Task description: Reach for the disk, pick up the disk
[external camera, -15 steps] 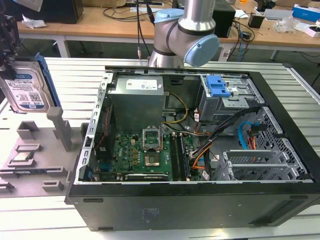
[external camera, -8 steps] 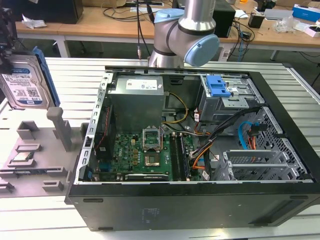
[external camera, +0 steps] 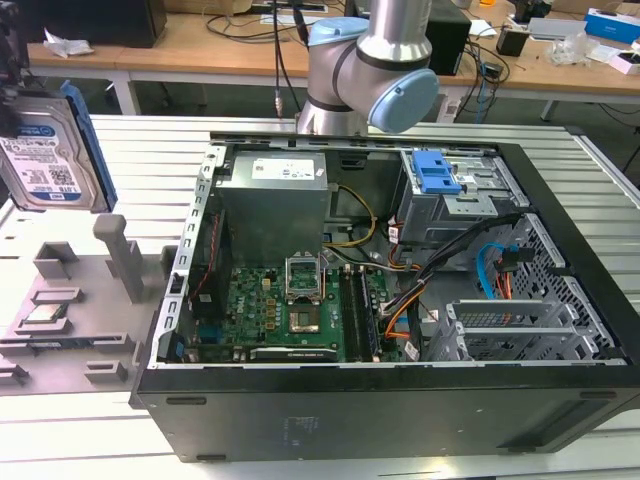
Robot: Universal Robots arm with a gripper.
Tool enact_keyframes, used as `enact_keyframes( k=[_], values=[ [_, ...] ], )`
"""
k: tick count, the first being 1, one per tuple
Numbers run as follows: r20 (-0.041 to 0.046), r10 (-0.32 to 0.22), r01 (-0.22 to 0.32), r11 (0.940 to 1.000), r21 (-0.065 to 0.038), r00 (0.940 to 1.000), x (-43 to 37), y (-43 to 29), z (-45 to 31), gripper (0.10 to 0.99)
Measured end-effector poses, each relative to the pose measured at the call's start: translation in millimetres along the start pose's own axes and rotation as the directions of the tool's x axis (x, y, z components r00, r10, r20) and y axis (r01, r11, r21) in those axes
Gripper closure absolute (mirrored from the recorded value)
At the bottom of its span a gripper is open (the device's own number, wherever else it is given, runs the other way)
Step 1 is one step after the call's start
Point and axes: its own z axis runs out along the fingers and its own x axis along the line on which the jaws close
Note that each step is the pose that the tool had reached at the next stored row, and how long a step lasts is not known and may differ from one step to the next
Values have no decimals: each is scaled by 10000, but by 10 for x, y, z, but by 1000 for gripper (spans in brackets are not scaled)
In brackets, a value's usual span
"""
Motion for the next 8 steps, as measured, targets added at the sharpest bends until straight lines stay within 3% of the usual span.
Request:
enact_keyframes(
  k=[8],
  values=[
    [0,0,0,10000,-1,10000,2,1,-130,722]
  ],
)
